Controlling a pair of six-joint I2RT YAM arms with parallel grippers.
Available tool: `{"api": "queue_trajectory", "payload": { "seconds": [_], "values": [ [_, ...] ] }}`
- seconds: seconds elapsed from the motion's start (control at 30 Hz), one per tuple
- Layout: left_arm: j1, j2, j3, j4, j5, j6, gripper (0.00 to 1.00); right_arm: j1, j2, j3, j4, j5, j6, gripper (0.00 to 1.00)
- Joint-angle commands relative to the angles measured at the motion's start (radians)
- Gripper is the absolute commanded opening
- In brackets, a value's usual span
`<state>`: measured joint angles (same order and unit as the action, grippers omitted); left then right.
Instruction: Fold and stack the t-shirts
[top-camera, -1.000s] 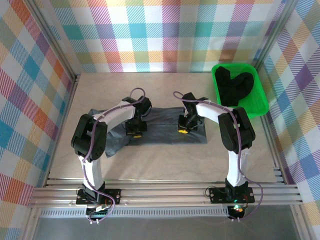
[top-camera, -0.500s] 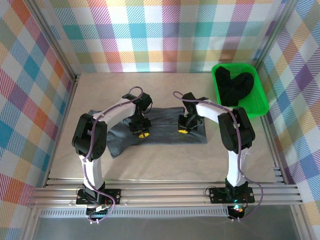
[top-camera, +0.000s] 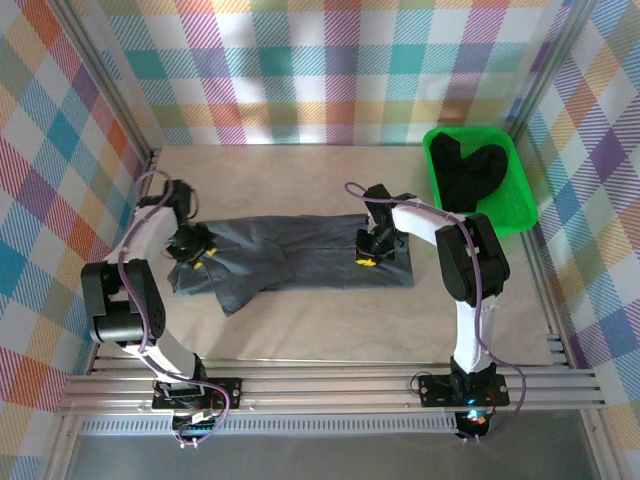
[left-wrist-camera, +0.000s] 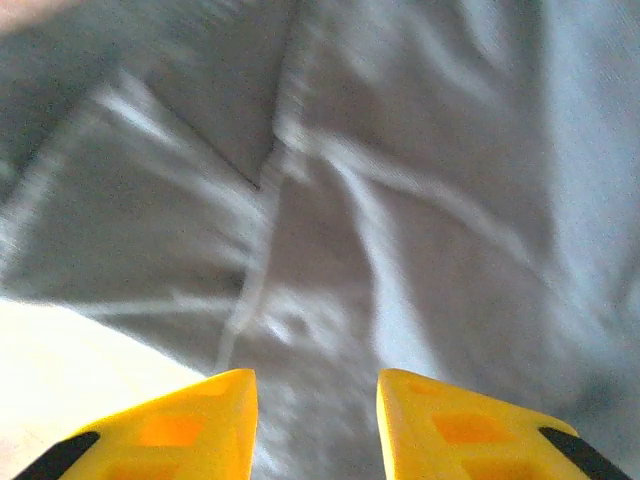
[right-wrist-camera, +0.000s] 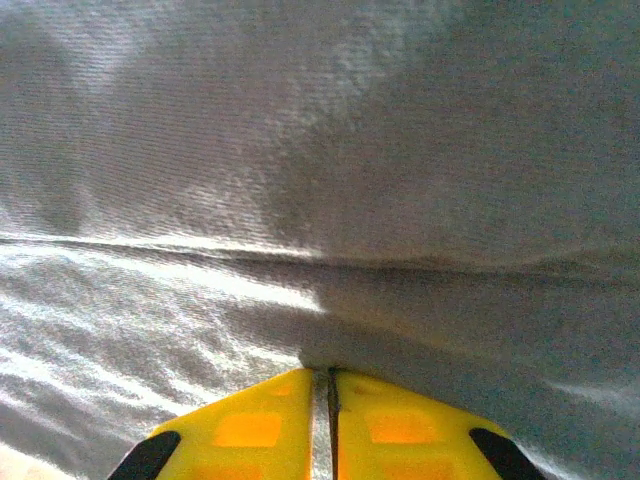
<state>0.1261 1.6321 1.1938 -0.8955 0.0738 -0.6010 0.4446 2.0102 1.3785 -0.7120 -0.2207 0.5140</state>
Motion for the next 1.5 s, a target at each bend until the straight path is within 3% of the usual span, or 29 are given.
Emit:
{"api": "queue_trajectory", "payload": {
  "seconds": [0.0,0.13,0.4,0.67,1.37,1.47],
  "values": [
    [0.066,0.041,-0.028,0.159,0.06,0.083,0.37,-0.003,0.006,0.035,-0.015,-0.01,-0.038,0.14],
    [0.075,0.103,-0.003,0.166,0.035,0.161,0.37,-0.003,0.015,0.045,-0.021,-0.018,-0.039,0.15],
    [0.066,0.064,-0.146,0.258,0.127,0.155,0.38,-0.003,0.03,0.058,-0.034,-0.018,-0.029,0.16],
    [0.048,0.079,-0.155,0.278,0.127,0.14,0.3,-0.003,0.038,0.059,-0.037,-0.016,-0.022,0.15],
    [0.0,0.063,-0.1,0.191,0.125,0.125,0.25,-0.003,0.036,0.047,-0.042,0.0,-0.017,0.15],
    [-0.003,0.067,-0.103,0.182,0.115,0.135,0.19,-0.003,0.036,0.044,-0.043,-0.002,-0.017,0.15]
  ]
}}
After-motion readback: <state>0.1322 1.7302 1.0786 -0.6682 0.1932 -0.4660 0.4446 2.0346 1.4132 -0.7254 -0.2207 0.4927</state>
